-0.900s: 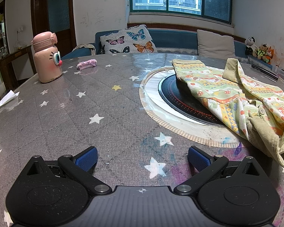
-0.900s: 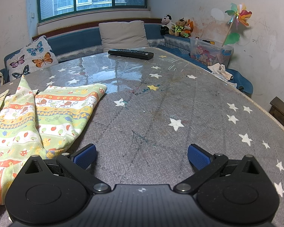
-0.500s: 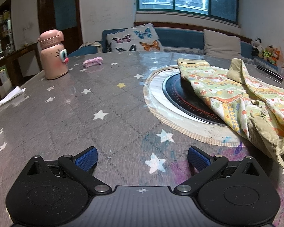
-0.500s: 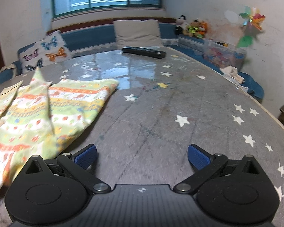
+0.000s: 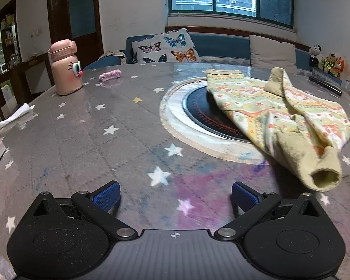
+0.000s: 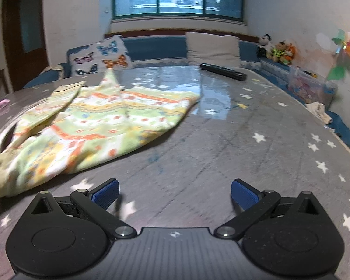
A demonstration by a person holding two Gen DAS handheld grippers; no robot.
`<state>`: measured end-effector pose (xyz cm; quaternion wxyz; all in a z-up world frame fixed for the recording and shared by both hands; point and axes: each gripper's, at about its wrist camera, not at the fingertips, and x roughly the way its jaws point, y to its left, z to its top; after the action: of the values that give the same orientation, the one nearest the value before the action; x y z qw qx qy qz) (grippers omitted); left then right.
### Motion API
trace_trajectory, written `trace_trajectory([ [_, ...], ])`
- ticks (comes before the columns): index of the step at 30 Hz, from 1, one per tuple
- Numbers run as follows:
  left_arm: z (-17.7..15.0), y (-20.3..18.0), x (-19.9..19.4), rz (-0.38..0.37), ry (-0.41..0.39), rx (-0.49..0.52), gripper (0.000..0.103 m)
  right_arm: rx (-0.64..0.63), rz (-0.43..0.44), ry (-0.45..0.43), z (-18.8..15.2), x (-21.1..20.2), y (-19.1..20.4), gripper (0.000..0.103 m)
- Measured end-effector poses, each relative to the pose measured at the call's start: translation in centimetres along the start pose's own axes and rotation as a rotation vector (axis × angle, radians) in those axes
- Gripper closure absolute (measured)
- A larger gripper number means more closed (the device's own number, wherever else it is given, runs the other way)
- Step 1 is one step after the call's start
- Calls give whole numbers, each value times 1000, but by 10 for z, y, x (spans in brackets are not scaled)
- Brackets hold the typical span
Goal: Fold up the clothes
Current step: 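Move both grippers toward the pastel striped garment on the table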
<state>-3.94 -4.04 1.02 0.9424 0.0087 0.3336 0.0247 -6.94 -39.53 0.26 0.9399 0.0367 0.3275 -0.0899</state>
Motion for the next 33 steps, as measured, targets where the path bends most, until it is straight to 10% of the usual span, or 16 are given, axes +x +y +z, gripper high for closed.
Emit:
trace_trajectory([
  [33,-7,-49,-39,-86,-16,90,0,-131,202,-69,-29,-59,56,1],
])
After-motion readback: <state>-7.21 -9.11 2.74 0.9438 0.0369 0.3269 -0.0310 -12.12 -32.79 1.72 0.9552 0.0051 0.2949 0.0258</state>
